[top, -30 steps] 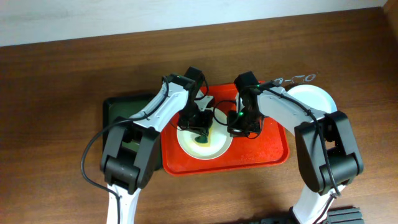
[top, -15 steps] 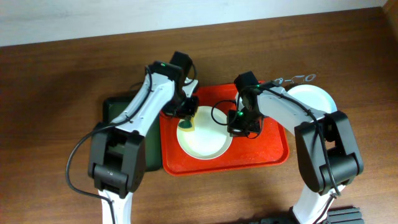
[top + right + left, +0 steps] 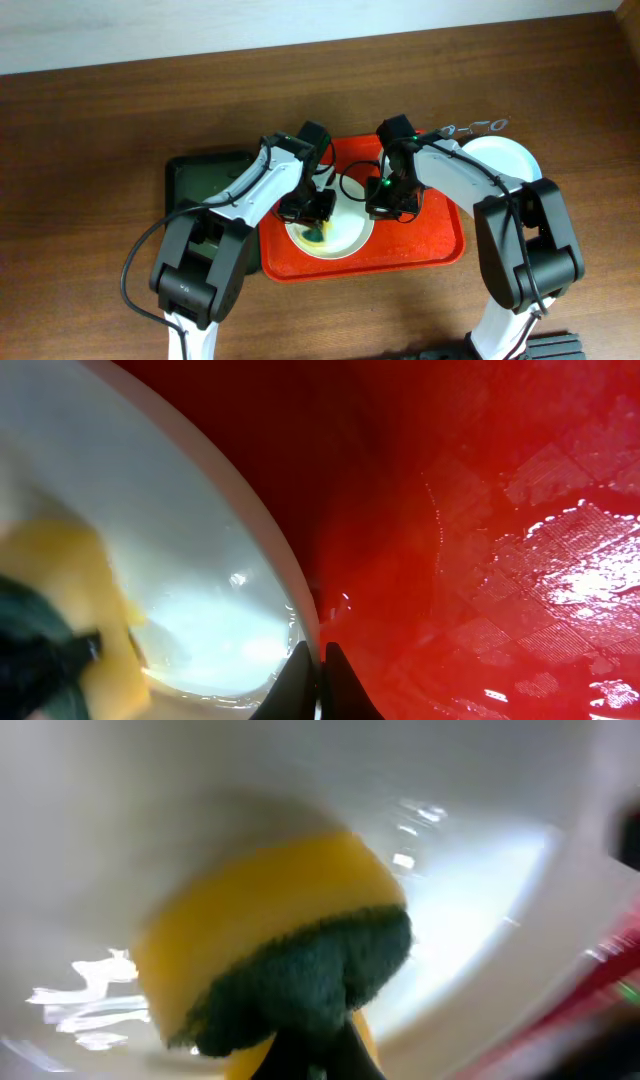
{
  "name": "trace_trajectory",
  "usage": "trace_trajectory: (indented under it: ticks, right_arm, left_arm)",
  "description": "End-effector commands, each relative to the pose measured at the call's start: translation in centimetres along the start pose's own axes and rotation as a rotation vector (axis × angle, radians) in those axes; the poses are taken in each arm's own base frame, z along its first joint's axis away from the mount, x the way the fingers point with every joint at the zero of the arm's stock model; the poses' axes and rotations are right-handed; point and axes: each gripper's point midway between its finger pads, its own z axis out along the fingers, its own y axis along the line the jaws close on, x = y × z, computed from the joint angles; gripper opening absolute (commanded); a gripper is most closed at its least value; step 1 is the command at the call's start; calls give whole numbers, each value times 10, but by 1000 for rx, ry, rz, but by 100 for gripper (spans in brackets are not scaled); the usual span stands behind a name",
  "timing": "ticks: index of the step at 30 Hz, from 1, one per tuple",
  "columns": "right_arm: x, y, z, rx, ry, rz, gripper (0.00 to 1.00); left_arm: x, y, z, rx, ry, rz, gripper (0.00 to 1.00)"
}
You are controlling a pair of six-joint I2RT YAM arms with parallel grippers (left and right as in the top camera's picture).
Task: Clean dirty plates on tray and stack at the side
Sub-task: 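Scrub the yellow-smeared plate with the sponge in the left gripper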
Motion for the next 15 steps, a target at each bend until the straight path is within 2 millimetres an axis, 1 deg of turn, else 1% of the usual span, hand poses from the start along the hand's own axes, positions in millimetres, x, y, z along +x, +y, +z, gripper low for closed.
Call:
trace_trajectory:
  ticks: [1,2,4,5,6,7,8,9,13,14,15]
  right_arm:
    - [-4,3,-7,-10,-26,-6,4]
    - [-4,3,-6,-10,-26,-7,4]
    - [-4,3,-6,-10,-26,-6,4]
    - [-5,3,-6,-10,-28,-7,4]
    - [-5,4,-7,-11,-30,-8,4]
    - [-6,4,-7,-13,-32,-9,4]
    - [-6,4,-7,-13,-33,-9,4]
    - [-6,4,-7,-13,-33,-9,4]
    - [-7,4,-7,-14,-36,-10,4]
    - [-7,4,-7,-14,-36,-10,4]
    - [-7,4,-7,-14,-35,-10,4]
  left_arm:
    - [-18,-23,-39,183,-85,60,0]
    - [-28,-21,-59,188,-143,62,0]
    - [-40,-14,-85,181,-219,56,0]
    - [-46,-4,-97,146,-258,34,0]
    - [-50,9,-105,94,-288,9,0]
    - [-52,25,-108,30,-303,-12,0]
    - [-52,38,-105,-32,-298,-26,0]
    - [-50,41,-100,-51,-285,-29,0]
    - [-46,26,-73,-54,-230,9,0]
    - [-45,24,-67,-67,-219,10,0]
    - [-45,29,-62,-107,-211,-21,0]
